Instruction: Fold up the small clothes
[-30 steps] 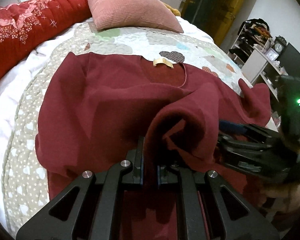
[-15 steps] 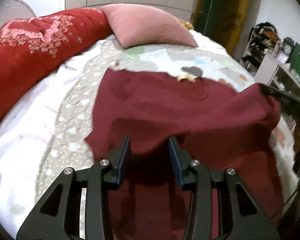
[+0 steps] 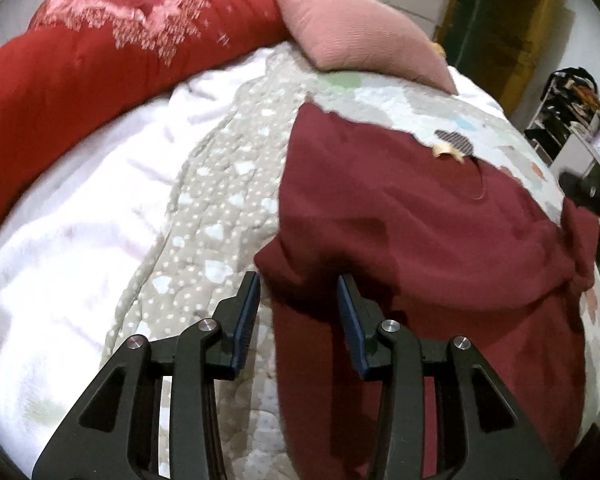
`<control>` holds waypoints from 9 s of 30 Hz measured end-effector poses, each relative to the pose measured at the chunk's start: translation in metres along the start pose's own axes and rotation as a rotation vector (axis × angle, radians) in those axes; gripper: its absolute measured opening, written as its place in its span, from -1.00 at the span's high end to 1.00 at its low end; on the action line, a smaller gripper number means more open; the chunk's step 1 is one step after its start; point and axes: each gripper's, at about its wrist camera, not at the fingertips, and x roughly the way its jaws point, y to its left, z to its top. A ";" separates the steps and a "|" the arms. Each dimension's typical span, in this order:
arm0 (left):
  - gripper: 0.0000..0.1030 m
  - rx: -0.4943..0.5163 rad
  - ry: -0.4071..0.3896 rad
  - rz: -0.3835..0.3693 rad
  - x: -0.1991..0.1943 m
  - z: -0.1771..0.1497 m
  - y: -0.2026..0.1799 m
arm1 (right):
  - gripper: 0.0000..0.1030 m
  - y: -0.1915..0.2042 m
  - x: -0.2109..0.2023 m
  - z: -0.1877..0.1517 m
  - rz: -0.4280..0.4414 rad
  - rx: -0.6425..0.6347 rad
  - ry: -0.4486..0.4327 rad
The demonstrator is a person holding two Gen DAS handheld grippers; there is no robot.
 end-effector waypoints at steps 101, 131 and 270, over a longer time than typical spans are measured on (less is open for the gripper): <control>0.10 -0.068 0.002 0.005 0.006 0.027 -0.010 | 0.26 -0.039 0.036 -0.047 -0.210 -0.087 0.192; 0.09 0.094 0.078 -0.060 0.044 0.034 -0.092 | 0.83 -0.277 -0.031 -0.009 -0.307 0.557 -0.013; 0.87 -0.162 0.034 -0.124 0.050 0.049 -0.039 | -0.42 -0.149 -0.009 -0.051 0.137 0.401 0.029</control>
